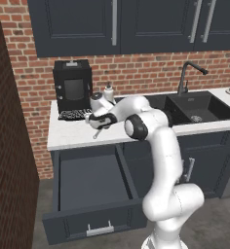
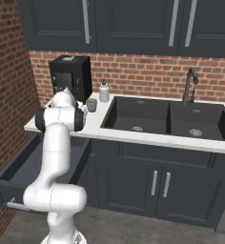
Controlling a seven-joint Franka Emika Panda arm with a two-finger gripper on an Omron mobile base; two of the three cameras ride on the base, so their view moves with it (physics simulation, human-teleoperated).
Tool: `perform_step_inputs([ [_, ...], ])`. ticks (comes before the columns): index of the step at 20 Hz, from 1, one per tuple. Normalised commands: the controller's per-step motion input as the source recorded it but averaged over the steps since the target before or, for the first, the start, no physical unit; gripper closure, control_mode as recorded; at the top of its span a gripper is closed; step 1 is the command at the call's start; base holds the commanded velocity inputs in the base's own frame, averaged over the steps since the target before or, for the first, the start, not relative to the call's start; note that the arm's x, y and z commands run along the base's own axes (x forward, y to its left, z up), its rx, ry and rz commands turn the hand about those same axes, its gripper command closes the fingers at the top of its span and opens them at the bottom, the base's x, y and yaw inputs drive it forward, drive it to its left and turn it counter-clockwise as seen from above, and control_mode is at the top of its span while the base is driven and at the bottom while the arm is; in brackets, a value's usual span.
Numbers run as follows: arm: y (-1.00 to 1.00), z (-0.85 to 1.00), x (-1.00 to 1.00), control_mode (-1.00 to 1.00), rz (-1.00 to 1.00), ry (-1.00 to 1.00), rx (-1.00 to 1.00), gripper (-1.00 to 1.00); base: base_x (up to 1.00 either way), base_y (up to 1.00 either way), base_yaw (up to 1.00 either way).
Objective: Pick the measuring cup from the drawer and place it on the counter.
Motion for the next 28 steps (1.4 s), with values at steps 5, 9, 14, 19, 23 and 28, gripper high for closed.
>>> perform_step_inputs([
  [5,0.01,-0.12,0.61,-1.0,0.0,0.0,0.0,-1.0,0.0,0.0,0.0],
  [9,0.0,0.0,0.07,-1.0,0.0,0.0,0.0,-1.0,0.0,0.0,0.0],
  [14,-0.11,0.06,-0.45,-1.0,0.0,-0.03,0.0,-1.0,0.0,0.0,0.0],
  [19,-0.37,0.52,-1.0,-1.0,0.0,-0.15,0.0,-1.0,0.0,0.0,0.0],
  [23,-0.38,0.59,-1.0,-1.0,0.0,-0.19,0.0,-1.0,0.0,0.0,0.0],
  [28,-0.25,0.16,-1.0,-1.0,0.01,-0.22,0.0,-1.0,0.0,0.0,0.0],
])
